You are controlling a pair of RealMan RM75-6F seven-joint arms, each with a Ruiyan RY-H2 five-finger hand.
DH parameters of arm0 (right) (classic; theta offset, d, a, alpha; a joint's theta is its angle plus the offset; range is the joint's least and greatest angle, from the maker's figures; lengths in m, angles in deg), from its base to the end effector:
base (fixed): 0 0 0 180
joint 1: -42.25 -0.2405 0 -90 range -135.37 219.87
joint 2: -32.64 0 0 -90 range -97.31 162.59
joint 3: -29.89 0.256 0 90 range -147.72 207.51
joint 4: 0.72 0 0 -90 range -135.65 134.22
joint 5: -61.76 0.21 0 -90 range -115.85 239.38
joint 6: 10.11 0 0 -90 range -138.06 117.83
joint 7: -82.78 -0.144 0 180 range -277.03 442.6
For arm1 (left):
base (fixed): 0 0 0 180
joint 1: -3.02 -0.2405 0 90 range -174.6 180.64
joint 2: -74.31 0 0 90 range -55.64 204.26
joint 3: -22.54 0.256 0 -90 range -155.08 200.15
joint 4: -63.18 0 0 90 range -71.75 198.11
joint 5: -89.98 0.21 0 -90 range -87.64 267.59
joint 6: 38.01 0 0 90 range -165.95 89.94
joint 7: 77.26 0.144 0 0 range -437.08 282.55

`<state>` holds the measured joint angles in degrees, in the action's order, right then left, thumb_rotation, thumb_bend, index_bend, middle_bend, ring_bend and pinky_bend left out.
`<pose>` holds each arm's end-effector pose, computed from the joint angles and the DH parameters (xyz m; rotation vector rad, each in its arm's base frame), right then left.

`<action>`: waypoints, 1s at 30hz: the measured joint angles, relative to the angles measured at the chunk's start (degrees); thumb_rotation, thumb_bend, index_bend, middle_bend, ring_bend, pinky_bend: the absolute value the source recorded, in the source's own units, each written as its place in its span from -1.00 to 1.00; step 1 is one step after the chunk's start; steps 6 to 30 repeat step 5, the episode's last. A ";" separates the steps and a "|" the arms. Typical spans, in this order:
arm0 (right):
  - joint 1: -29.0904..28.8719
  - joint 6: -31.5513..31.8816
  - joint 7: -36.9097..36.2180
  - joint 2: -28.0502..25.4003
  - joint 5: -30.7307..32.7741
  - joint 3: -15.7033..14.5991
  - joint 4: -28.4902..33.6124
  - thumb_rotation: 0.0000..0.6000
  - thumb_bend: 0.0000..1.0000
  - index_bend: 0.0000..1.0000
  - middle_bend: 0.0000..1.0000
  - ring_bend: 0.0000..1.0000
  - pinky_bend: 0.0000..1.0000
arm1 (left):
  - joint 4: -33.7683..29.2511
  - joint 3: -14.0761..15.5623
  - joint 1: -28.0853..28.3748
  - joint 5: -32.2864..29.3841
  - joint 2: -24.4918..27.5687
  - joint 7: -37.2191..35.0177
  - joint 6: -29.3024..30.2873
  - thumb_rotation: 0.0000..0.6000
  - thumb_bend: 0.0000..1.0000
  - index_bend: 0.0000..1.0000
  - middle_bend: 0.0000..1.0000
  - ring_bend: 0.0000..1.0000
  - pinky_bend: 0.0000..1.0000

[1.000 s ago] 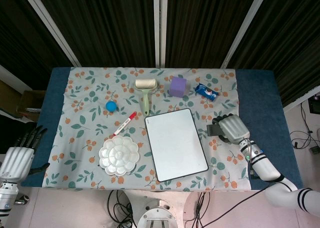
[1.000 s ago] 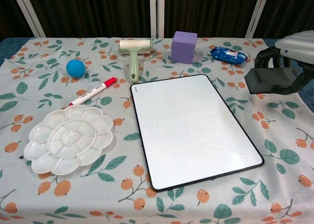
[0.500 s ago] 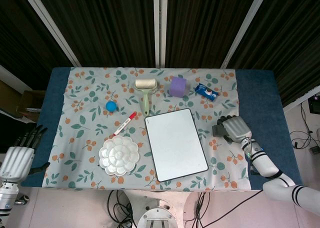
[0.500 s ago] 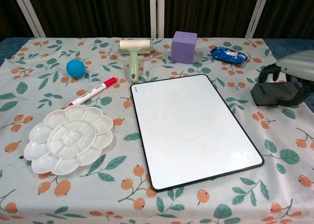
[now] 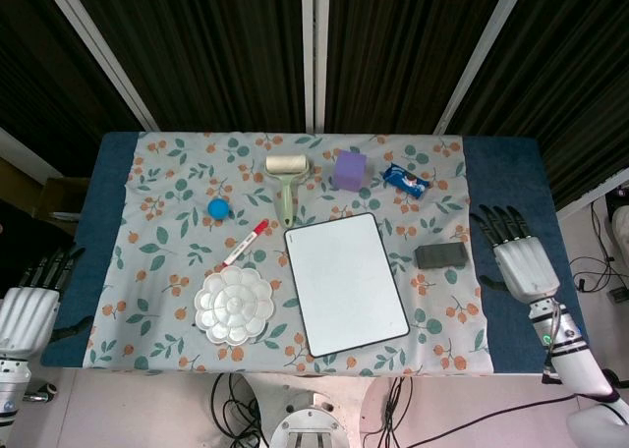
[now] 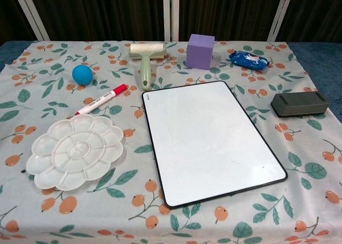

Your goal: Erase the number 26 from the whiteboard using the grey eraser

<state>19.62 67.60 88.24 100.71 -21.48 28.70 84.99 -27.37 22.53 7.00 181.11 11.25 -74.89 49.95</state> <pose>-0.2802 -0.2628 0.1249 1.6603 -0.7279 0.8712 -0.3105 0.1659 0.1625 -1.4788 -0.8051 -0.8725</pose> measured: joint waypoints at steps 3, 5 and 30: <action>5.63 4.78 -0.95 -1.86 0.11 -1.08 1.59 1.00 -1.00 -1.00 -1.00 -1.00 -1.00 | -0.16 -0.33 0.06 -0.35 0.26 0.18 0.01 1.00 -1.00 -0.94 -0.91 -0.91 -0.65; 8.16 6.87 -1.01 -2.03 0.57 -1.35 1.63 1.00 -1.00 -1.00 -1.00 -1.00 -1.00 | -0.22 -0.63 0.15 -0.58 0.29 0.27 0.08 1.00 -1.00 -0.94 -0.91 -0.91 -0.65; 8.16 6.87 -1.01 -2.03 0.57 -1.35 1.63 1.00 -1.00 -1.00 -1.00 -1.00 -1.00 | -0.22 -0.63 0.15 -0.58 0.29 0.27 0.08 1.00 -1.00 -0.94 -0.91 -0.91 -0.65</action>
